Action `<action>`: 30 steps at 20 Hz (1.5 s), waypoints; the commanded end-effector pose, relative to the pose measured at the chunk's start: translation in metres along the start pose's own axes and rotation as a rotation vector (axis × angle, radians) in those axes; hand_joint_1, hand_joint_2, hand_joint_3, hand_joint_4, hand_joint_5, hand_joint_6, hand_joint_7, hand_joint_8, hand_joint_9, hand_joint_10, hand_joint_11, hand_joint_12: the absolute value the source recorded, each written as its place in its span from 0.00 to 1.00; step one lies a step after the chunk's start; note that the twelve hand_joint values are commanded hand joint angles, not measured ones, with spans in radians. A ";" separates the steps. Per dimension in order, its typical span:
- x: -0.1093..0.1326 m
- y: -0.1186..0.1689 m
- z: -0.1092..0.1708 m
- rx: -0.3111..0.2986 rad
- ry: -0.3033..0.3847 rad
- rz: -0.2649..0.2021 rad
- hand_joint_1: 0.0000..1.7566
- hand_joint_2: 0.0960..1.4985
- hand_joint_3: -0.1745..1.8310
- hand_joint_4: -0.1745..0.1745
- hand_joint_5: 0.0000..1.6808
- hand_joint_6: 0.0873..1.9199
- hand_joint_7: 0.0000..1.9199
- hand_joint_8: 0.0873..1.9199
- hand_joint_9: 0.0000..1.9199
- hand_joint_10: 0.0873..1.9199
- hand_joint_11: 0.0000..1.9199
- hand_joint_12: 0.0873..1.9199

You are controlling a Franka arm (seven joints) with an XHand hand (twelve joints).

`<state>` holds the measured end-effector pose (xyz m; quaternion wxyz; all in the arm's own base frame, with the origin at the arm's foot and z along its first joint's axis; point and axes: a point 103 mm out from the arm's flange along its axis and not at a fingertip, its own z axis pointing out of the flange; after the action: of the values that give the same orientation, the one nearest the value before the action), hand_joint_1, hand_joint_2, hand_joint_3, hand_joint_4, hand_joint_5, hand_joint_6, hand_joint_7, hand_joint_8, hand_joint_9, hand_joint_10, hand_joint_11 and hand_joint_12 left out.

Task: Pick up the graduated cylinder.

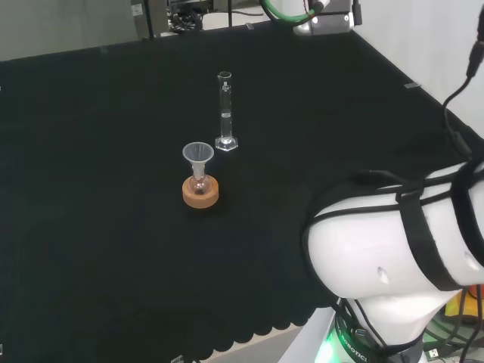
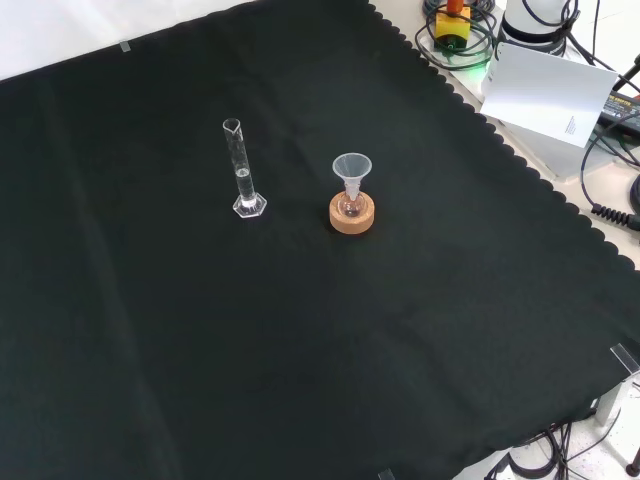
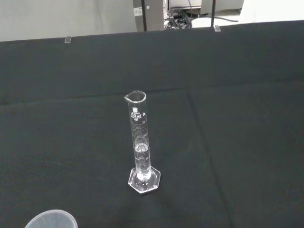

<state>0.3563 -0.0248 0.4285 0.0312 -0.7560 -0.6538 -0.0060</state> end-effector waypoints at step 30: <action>-0.018 0.141 0.229 0.095 0.450 -0.163 0.42 0.55 0.21 0.34 0.20 0.00 0.05 0.28 0.13 0.31 0.01 0.71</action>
<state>0.4691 -0.0644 0.2580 0.1426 -0.7348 -0.6592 -0.0717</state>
